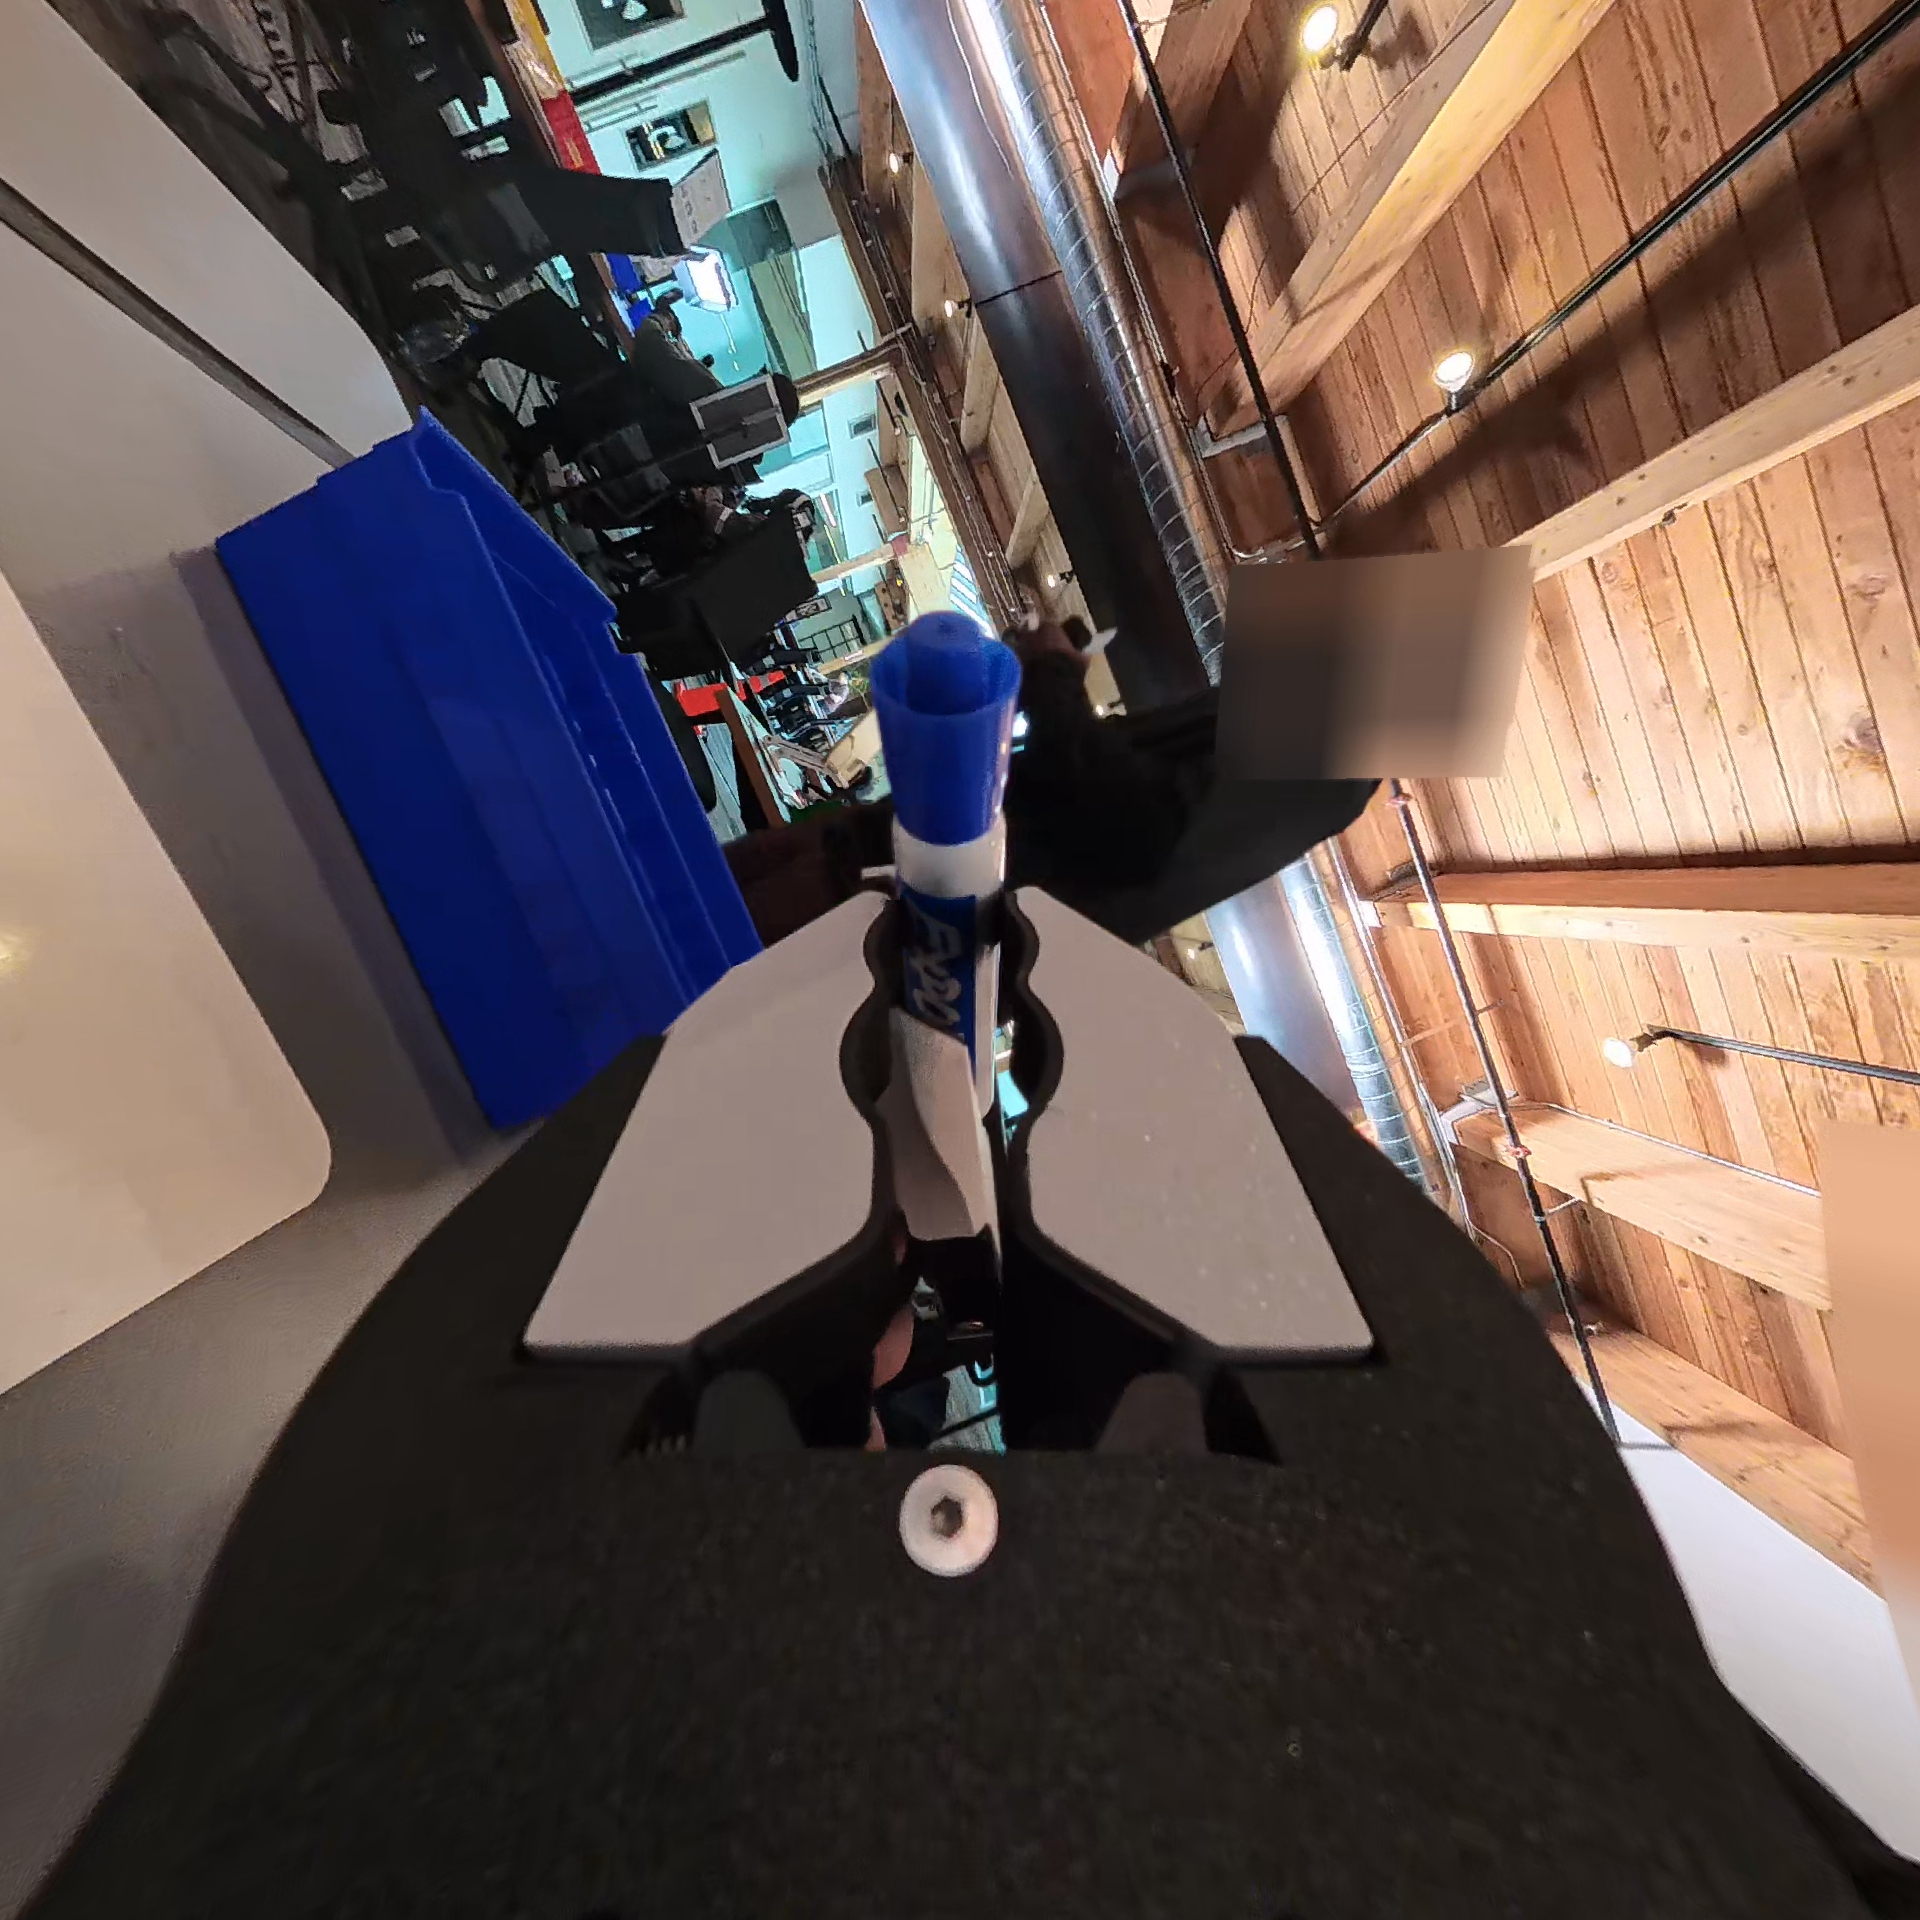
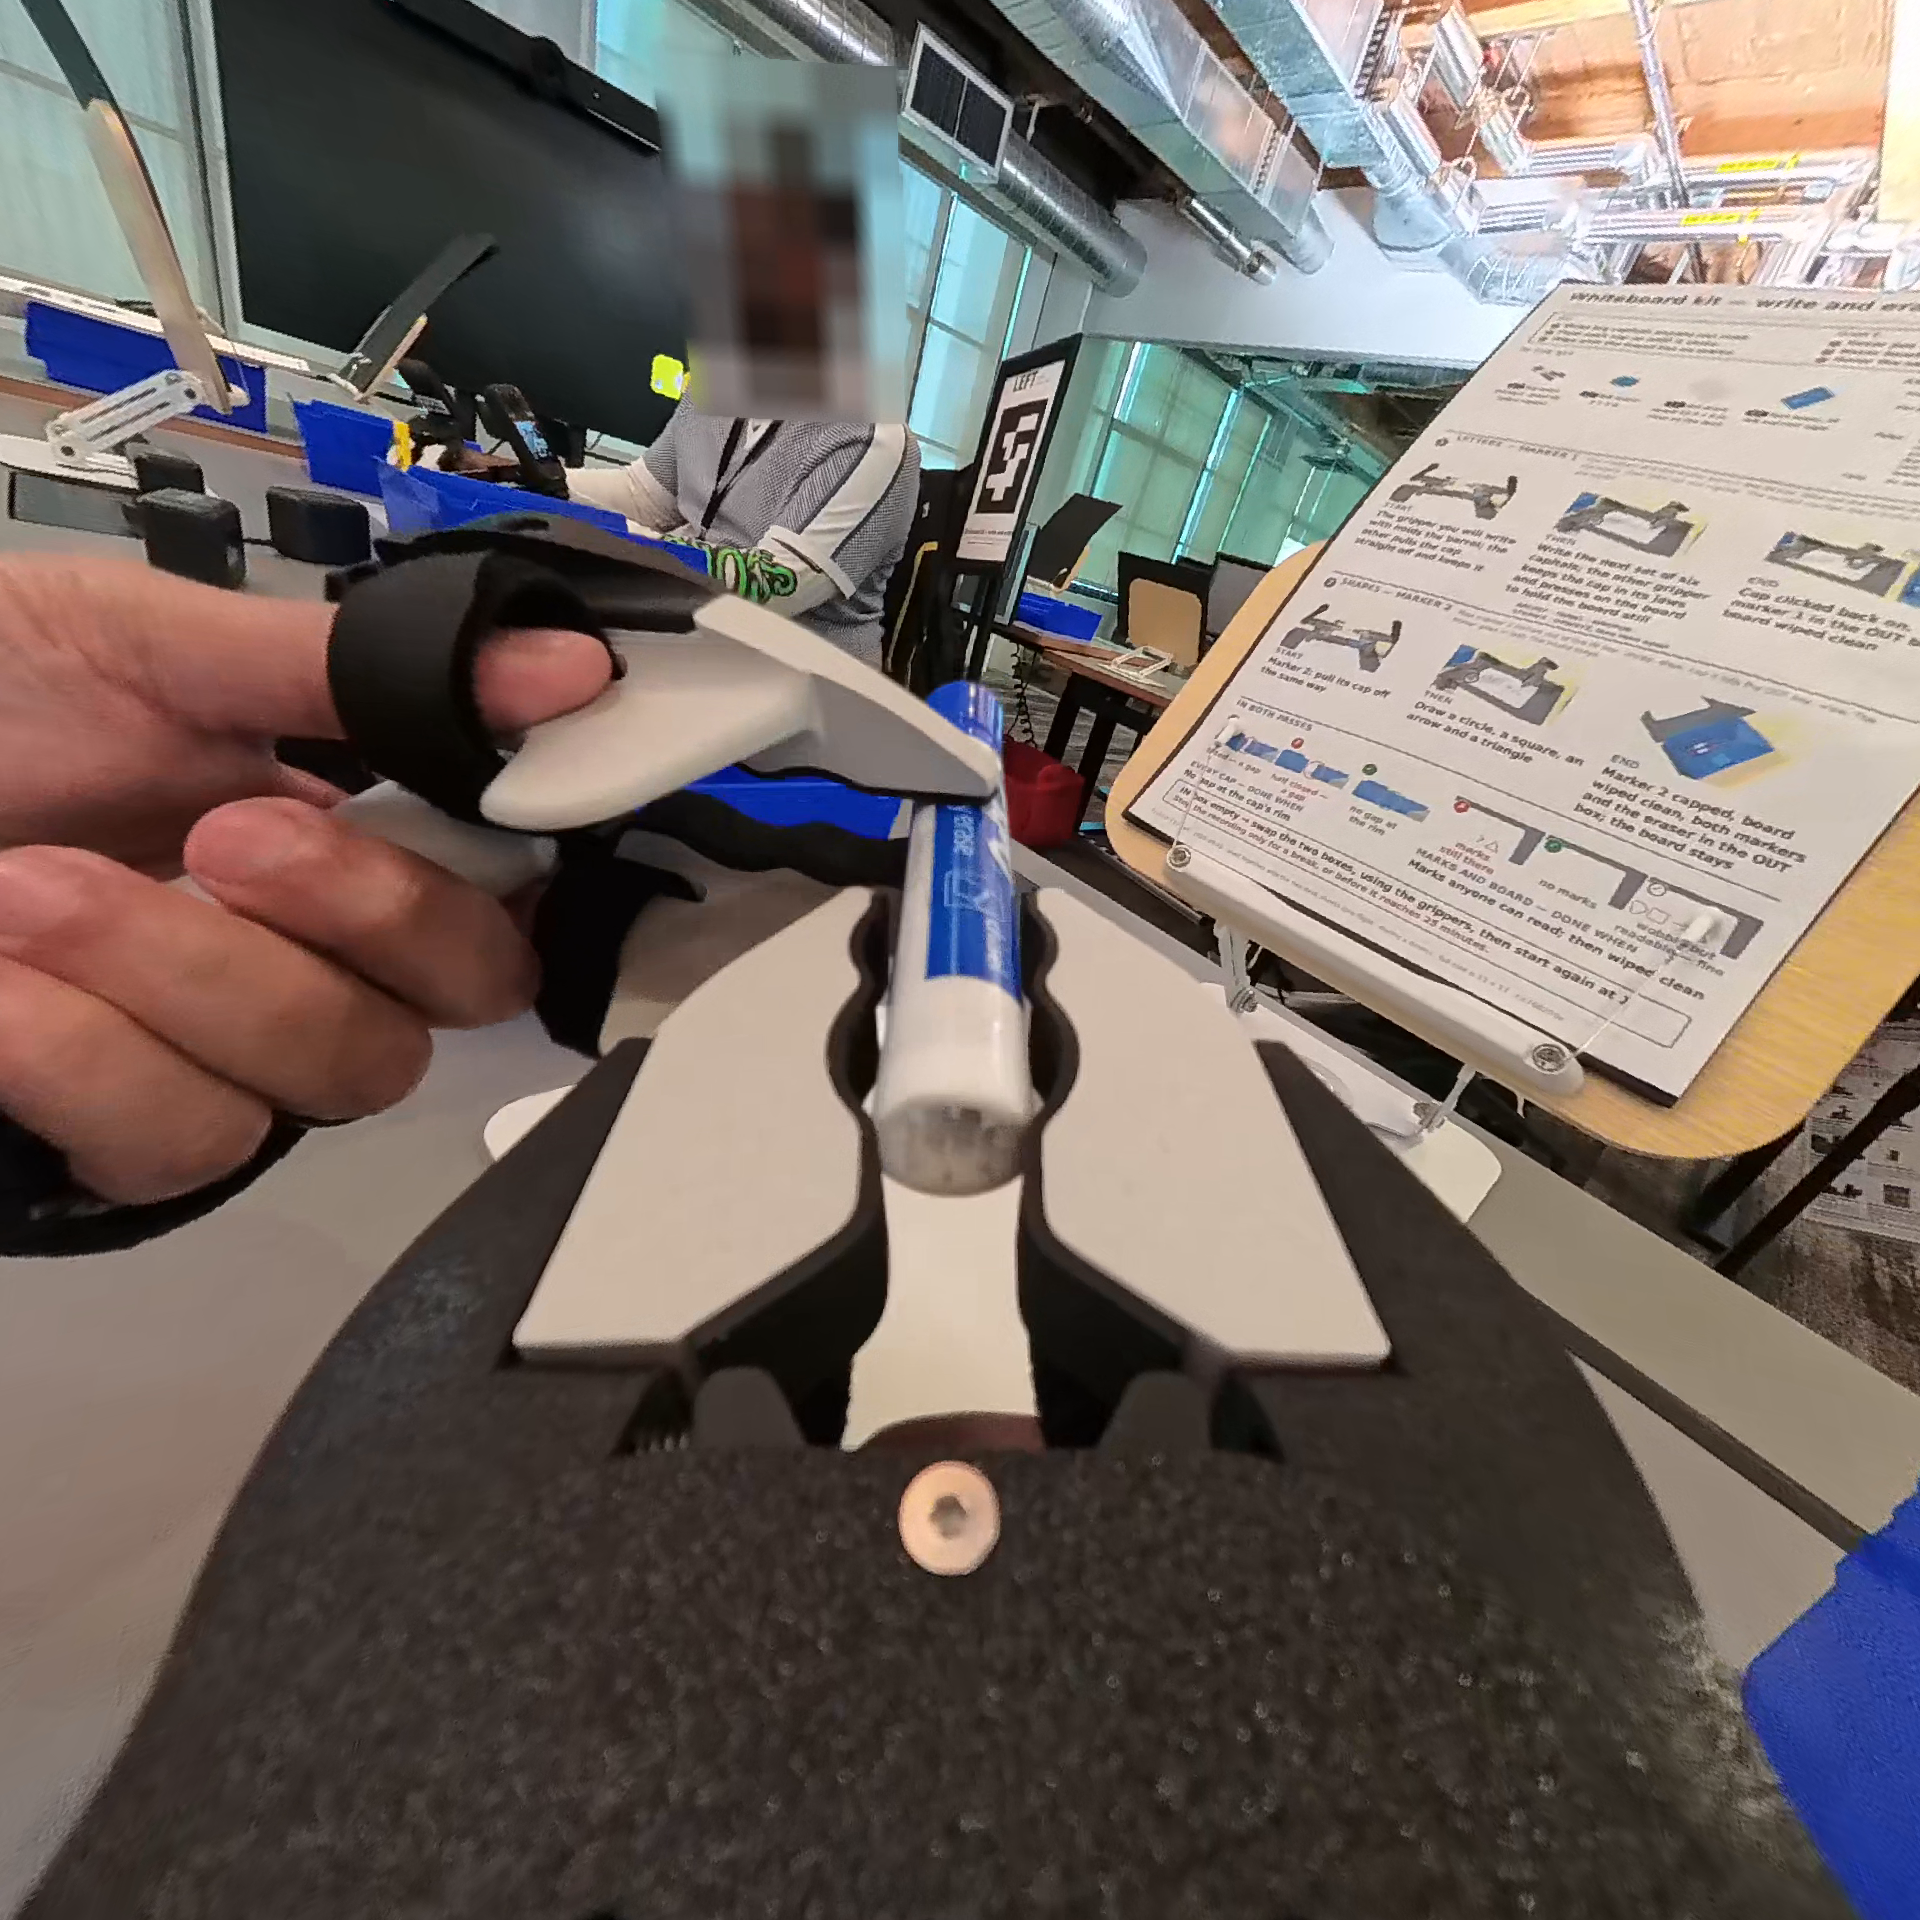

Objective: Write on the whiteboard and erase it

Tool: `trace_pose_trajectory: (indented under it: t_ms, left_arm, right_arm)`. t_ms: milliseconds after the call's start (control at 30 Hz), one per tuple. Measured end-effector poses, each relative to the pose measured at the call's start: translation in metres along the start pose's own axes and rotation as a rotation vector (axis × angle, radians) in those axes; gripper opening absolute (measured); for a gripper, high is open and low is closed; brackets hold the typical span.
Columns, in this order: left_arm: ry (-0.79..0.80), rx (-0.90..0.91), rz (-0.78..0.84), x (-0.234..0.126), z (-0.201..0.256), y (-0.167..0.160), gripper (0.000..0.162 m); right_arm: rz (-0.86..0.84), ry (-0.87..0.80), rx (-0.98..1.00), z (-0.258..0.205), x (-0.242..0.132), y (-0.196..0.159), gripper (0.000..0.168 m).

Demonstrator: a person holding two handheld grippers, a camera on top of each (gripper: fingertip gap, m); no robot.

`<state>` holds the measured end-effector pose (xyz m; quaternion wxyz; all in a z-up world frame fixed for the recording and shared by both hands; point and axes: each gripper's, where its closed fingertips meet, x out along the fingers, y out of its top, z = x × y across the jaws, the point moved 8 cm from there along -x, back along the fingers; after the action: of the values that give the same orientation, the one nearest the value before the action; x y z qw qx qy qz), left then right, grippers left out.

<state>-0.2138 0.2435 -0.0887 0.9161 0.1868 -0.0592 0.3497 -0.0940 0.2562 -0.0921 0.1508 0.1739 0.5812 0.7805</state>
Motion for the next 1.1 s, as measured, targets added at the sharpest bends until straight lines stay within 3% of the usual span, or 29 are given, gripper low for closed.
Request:
trace_pose_trajectory:
  t_ms: [267,433,567,667,733,800,900,1000,1100]
  left_arm:
    - [-0.004,-0.015,-0.011,0.002,-0.004,-0.002,0.017]
    - [0.024,0.06,-0.099,-0.003,-0.004,0.004,0.02]
    - [0.052,0.225,-0.178,-0.029,0.0,0.02,0.044]
    - [0.046,0.418,-0.311,-0.052,0.003,0.039,0.052]
    - [0.059,0.591,-0.421,-0.062,0.006,0.05,0.053]
    - [0.072,0.787,-0.433,-0.066,0.011,0.06,0.054]
    - [0.027,0.997,-0.543,-0.061,0.014,0.058,0.045]
    - [-0.062,1.079,-0.677,-0.05,0.013,0.043,0.05]
    - [-0.122,1.077,-0.683,-0.04,0.015,0.038,0.051]
  right_arm:
    - [-0.002,0.016,0.005,0.002,-0.002,0.0,0.02]
    - [-0.034,0.075,0.069,0.003,-0.004,-0.002,0.02]
    - [-0.05,0.179,0.198,0.005,-0.007,-0.002,0.02]
    - [-0.08,0.304,0.377,0.009,-0.007,-0.002,0.02]
    - [-0.083,0.377,0.479,0.012,-0.008,-0.001,0.02]
    - [-0.086,0.441,0.552,0.012,-0.008,0.001,0.02]
    - [-0.101,0.521,0.636,0.011,-0.007,0.001,0.02]
    - [-0.114,0.551,0.667,0.008,-0.003,-0.003,0.02]
    - [-0.12,0.58,0.694,0.007,-0.002,-0.009,0.02]
